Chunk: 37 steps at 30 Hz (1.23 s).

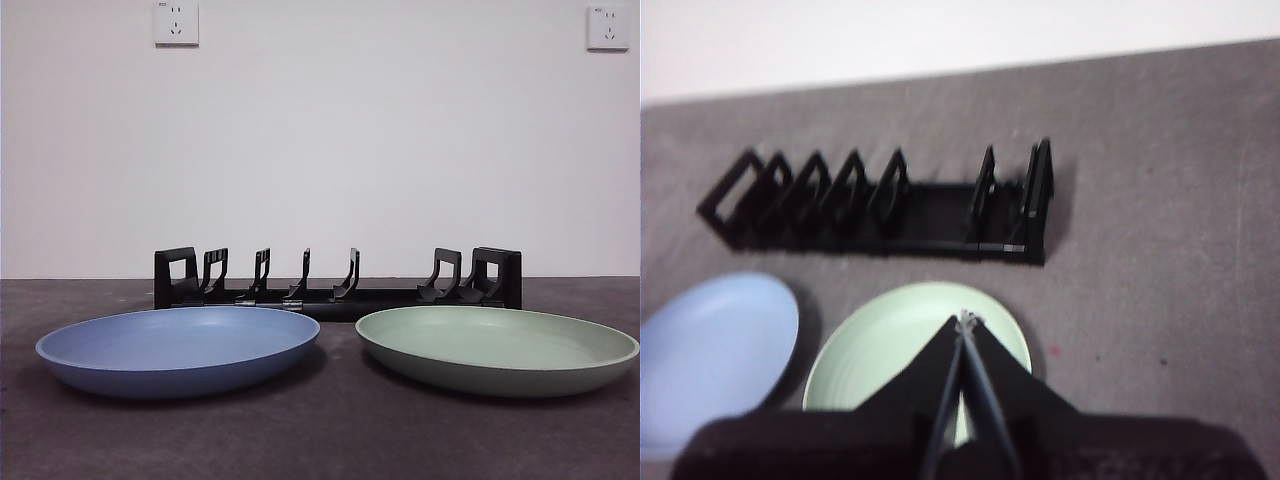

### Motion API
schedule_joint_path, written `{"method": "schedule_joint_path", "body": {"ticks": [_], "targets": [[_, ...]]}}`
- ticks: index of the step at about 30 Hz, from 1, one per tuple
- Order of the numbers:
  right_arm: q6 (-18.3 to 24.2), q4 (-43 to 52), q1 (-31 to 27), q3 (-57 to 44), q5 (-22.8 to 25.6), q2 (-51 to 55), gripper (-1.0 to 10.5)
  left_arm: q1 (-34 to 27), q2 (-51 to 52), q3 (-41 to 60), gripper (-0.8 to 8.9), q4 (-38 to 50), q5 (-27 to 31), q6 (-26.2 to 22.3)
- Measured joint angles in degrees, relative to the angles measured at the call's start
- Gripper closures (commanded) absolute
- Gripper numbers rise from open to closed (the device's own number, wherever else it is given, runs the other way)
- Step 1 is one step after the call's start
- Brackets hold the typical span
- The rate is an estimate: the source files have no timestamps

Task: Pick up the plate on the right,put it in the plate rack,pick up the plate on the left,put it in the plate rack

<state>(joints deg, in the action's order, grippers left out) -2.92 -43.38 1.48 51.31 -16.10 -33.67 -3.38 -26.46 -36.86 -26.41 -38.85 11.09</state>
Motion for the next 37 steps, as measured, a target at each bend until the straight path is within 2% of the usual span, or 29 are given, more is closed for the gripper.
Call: {"method": "schedule_joint_path", "body": {"ticks": [7,11,15,16,17,18,19,20,21,22,23,26,34,37], "targets": [[5.20,-11.74,0.00,11.26,-3.23,-7.89,9.6,0.79,-5.25,-8.85,8.20,-11.67,-2.36,-6.25],[7.10,-15.82,0.00,13.73,-3.87,-10.23,9.6,2.58,-7.63,-12.48,8.20,-16.26,-2.36,-9.81],[8.11,-16.83,0.00,13.73,-3.87,-10.64,9.4,4.70,-9.99,-15.06,7.98,-16.94,-2.93,-10.71],[8.17,-16.83,0.00,13.73,-3.87,-10.60,9.4,5.05,-10.49,-15.61,7.25,-16.98,-3.67,-10.71],[8.24,-16.83,0.00,13.73,-3.87,-10.60,9.2,5.38,-11.13,-16.24,5.62,-17.00,-4.59,-10.71],[8.33,-16.83,0.00,13.73,-3.89,-10.60,8.4,5.60,-11.67,-16.74,3.88,-17.03,-5.40,-10.73],[8.35,-16.81,0.00,13.73,-4.48,-10.60,6.9,5.92,-12.39,-17.42,2.39,-17.05,-6.32,-10.78],[8.33,-16.81,0.00,13.73,-5.51,-10.62,5.6,6.21,-12.96,-18.10,2.15,-17.05,-7.50,-10.84],[8.31,-16.81,0.00,13.73,-7.13,-10.60,4.2,6.62,-13.53,-18.93,2.16,-17.05,-9.53,-10.93],[8.31,-16.81,0.00,13.73,-8.50,-10.60,3.7,7.02,-14.01,-19.50,2.16,-17.05,-11.45,-10.99],[8.31,-16.83,0.00,13.73,-9.94,-10.60,3.7,7.58,-14.58,-19.89,2.16,-17.00,-13.27,-11.08],[8.09,-16.90,0.00,13.73,-12.22,-10.69,3.7,9.29,-15.58,-20.13,2.16,-17.03,-13.49,-11.10],[7.67,-18.12,0.00,13.73,-12.35,-14.58,3.8,14.93,-18.38,-20.13,2.16,-17.05,-13.29,-14.97],[7.67,-18.14,0.00,13.73,-11.96,-16.68,3.8,17.05,-19.45,-20.13,2.16,-17.05,-11.56,-16.72]]}}
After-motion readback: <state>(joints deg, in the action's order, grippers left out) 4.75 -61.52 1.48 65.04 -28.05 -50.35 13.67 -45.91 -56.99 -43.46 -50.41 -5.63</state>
